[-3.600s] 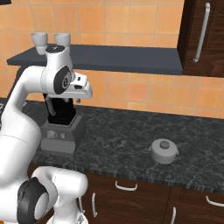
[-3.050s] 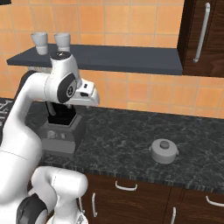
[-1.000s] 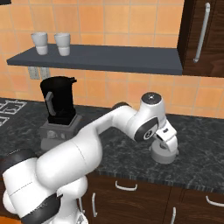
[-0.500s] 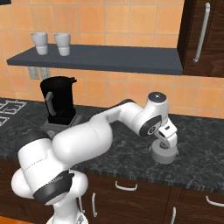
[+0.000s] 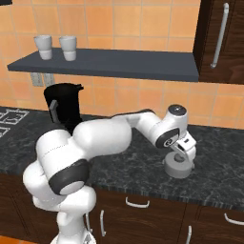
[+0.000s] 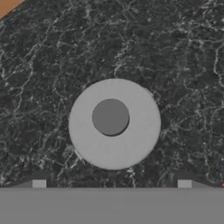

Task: Close the lid blender by securely placing the lid on top.

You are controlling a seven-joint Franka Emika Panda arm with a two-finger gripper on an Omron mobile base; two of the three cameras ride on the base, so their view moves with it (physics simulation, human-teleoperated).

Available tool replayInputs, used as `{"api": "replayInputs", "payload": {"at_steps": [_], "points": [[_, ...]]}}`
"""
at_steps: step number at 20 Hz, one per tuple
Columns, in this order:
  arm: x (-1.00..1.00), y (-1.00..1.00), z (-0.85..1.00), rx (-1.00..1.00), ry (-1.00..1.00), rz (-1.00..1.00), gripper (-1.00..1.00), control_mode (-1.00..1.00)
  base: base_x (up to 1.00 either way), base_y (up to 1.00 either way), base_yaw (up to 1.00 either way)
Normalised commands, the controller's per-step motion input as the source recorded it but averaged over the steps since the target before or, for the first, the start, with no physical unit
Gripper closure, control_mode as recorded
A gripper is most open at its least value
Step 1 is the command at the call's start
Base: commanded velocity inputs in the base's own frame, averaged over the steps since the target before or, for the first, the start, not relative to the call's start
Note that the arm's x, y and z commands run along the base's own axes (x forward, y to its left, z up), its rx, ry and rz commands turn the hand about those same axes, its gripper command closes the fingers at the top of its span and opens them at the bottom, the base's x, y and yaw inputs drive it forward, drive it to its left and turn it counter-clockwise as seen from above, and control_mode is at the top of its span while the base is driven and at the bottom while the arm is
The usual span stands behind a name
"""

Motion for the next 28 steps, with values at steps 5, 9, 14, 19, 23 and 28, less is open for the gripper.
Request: {"api": "replayInputs", "payload": {"at_steps": [5,9,14,19,23,28], "points": [[0.19,-0.23,-0.23,0.02,0.05,0.05,-1.0,-1.0,0.0,0.0,0.0],[0.18,-0.09,-0.28,0.0,0.03,0.04,-1.0,-1.0,0.0,0.0,0.0],[0.2,-0.01,-0.27,0.0,0.01,0.04,-1.0,-1.0,0.0,0.0,0.0],[0.18,-0.07,-0.2,0.0,0.01,0.05,-1.0,-1.0,0.0,0.0,0.0],[0.05,0.0,-0.24,0.0,0.01,0.04,-1.0,-1.0,0.0,0.0,0.0],[0.0,0.0,-0.21,0.0,0.01,0.02,-1.0,-1.0,0.0,0.0,0.0]]}}
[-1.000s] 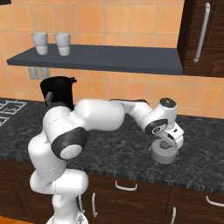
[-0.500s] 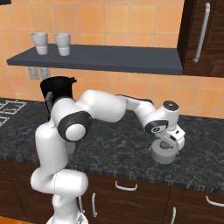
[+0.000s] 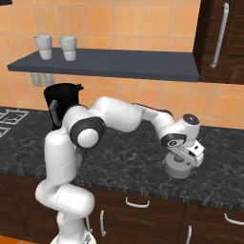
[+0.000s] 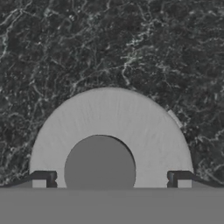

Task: Close the lid blender by securely placing the lid on top.

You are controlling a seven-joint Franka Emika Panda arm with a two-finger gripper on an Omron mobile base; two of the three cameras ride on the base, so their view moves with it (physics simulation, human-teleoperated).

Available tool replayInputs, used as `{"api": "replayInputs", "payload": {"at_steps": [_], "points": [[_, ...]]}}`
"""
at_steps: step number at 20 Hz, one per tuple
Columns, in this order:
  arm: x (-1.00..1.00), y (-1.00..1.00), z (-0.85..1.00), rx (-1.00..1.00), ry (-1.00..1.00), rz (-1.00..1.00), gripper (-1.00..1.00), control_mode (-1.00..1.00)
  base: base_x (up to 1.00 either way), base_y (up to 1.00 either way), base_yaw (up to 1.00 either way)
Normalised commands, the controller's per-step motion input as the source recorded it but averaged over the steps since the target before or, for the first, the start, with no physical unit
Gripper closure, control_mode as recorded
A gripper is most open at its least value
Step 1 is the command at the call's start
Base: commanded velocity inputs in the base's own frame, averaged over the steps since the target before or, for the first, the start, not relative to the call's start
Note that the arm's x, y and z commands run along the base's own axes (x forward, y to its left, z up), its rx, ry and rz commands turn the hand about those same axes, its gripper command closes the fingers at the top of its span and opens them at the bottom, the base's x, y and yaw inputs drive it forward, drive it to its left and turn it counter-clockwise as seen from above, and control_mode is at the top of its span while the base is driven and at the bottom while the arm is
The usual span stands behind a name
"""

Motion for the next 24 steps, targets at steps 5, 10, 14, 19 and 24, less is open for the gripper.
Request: {"api": "replayInputs", "payload": {"at_steps": [5,10,14,19,24], "points": [[0.02,0.06,-0.19,0.0,0.02,0.02,1.0,-1.0,0.0,0.0,0.0],[0.07,0.18,-0.18,0.0,0.01,0.01,-1.0,-1.0,0.0,0.0,0.0],[0.01,0.15,-0.15,0.0,0.01,0.01,-1.0,-1.0,0.0,0.0,0.0],[0.05,0.08,0.0,0.0,0.0,0.0,-1.0,-1.0,0.0,0.0,0.0],[-0.01,0.19,-0.04,0.0,0.01,0.0,-1.0,-1.0,0.0,0.0,0.0]]}}
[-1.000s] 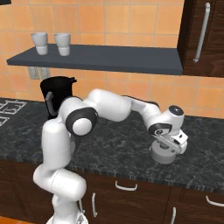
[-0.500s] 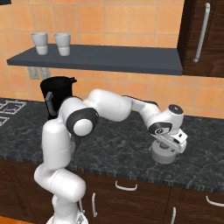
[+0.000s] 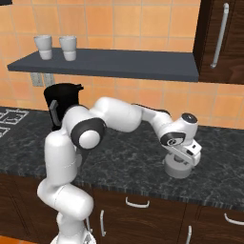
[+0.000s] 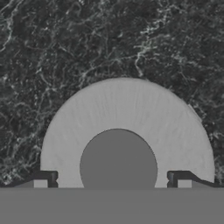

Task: Close the lid blender by securely placing the lid on top.

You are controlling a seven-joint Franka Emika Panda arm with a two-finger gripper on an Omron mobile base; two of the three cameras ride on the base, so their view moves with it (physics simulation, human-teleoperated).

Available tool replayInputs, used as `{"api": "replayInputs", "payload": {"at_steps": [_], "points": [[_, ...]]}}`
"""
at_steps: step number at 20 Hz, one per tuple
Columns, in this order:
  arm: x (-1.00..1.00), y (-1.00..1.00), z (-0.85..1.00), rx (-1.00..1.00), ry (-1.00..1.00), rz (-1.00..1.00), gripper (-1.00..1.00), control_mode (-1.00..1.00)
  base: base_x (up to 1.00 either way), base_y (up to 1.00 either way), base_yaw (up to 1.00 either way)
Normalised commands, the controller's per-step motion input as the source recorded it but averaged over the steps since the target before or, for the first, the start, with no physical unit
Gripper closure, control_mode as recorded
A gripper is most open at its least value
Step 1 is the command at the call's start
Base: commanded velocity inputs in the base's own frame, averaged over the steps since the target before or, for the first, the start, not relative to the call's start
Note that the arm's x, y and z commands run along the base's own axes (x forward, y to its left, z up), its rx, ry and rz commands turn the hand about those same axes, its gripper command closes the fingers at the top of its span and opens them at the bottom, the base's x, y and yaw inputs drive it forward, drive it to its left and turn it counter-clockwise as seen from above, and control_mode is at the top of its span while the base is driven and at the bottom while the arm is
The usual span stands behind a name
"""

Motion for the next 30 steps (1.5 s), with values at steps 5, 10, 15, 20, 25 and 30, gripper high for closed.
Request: {"api": "replayInputs", "payload": {"at_steps": [5,10,15,20,25,30], "points": [[0.0,0.02,-0.06,0.0,0.0,0.01,-1.0,-1.0,0.0,0.0,0.0],[0.0,0.0,0.0,0.0,0.0,0.0,-1.0,-1.0,0.0,0.0,0.0],[0.0,0.0,0.0,0.0,0.0,0.0,-1.0,-1.0,0.0,0.0,0.0],[0.0,-0.04,0.0,0.0,0.0,0.0,1.0,-1.0,0.0,0.0,0.0],[0.0,-0.01,0.0,0.0,0.0,0.0,1.0,-1.0,0.0,0.0,0.0],[-0.02,0.0,0.05,0.0,0.0,0.03,1.0,-1.0,0.0,0.0,0.0]]}}
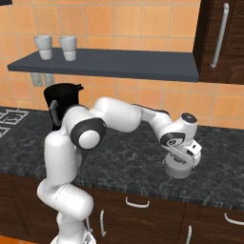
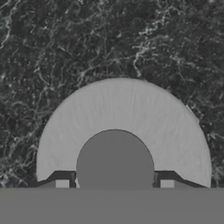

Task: Close the lid blender by securely placing the lid on top.

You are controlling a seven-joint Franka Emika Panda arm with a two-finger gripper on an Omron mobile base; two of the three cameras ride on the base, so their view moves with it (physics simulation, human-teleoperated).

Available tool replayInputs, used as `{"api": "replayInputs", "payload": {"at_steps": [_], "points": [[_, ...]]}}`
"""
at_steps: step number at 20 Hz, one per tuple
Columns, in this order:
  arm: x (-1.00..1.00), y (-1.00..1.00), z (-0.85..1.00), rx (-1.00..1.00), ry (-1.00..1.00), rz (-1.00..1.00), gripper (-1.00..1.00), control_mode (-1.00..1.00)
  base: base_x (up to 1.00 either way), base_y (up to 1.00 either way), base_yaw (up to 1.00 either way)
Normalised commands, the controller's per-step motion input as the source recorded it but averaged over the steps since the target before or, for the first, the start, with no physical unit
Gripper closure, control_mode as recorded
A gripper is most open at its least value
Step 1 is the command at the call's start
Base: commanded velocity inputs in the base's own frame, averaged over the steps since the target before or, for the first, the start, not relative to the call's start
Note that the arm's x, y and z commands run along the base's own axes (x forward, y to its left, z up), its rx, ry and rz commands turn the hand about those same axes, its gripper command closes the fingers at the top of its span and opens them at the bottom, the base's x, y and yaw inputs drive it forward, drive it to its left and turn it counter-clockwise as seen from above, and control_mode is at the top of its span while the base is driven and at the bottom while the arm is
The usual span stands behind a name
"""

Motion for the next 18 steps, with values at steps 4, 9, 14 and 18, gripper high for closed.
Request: {"api": "replayInputs", "payload": {"at_steps": [4,9,14,18], "points": [[-0.23,0.0,0.81,0.0,0.0,0.06,1.0,-1.0,0.0,0.0,0.0],[-0.43,0.12,0.92,-0.01,-0.02,0.12,1.0,-1.0,0.0,0.0,0.0],[-0.33,0.48,0.7,-0.01,-0.18,0.17,1.0,-1.0,0.0,0.0,0.0],[-0.16,0.53,0.87,0.0,-0.3,0.19,1.0,-1.0,0.0,0.0,0.0]]}}
